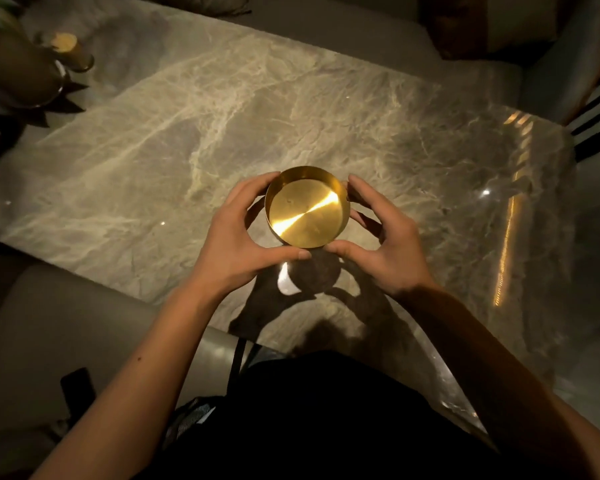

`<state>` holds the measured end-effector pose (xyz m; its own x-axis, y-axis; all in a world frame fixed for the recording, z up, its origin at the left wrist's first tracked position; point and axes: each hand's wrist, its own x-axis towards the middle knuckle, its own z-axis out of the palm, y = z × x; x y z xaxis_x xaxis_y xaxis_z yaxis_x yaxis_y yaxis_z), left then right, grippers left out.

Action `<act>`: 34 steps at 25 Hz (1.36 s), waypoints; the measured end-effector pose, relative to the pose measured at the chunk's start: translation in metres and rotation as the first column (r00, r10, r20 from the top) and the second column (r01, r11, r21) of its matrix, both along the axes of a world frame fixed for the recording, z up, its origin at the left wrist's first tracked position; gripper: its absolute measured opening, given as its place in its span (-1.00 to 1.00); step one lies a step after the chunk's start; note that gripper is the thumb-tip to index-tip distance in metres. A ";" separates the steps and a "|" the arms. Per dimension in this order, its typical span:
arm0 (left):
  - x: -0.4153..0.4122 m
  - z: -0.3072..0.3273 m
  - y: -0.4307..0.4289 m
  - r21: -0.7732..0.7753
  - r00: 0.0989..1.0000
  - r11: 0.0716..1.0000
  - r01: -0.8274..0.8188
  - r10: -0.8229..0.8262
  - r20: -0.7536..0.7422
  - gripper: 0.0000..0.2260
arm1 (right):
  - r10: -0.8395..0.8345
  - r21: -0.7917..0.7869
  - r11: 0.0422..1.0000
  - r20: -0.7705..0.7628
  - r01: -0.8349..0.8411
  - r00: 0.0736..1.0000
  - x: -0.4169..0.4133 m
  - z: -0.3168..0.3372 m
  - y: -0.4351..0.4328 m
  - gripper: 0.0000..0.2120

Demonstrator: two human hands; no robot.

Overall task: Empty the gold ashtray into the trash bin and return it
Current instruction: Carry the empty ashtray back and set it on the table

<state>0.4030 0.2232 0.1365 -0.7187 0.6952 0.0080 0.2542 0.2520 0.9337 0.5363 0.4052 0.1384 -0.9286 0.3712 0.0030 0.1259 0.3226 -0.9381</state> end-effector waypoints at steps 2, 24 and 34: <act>-0.001 -0.002 -0.007 -0.008 0.998 0.998 -0.058 0.058 0.000 -0.09 | 0.047 -0.001 0.999 -0.002 -0.047 0.999 -0.010 -0.002 0.001 -0.16; -0.232 -0.037 -0.265 -0.153 0.963 0.952 -0.265 0.252 -0.094 -0.09 | 0.302 0.050 0.952 0.001 -0.302 0.953 -0.288 -0.039 -0.233 -0.21; -0.299 -0.089 -0.382 -0.122 0.851 0.845 -0.520 0.525 0.004 -0.10 | 0.550 0.138 0.820 0.075 -0.555 0.832 -0.408 -0.077 -0.343 -0.24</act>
<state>0.1039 -0.1586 0.0473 -0.9742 0.2113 -0.0796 0.0223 0.4411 0.8972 0.1284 0.0620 0.0613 -0.9783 -0.2065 -0.0153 -0.0879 0.4810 -0.8723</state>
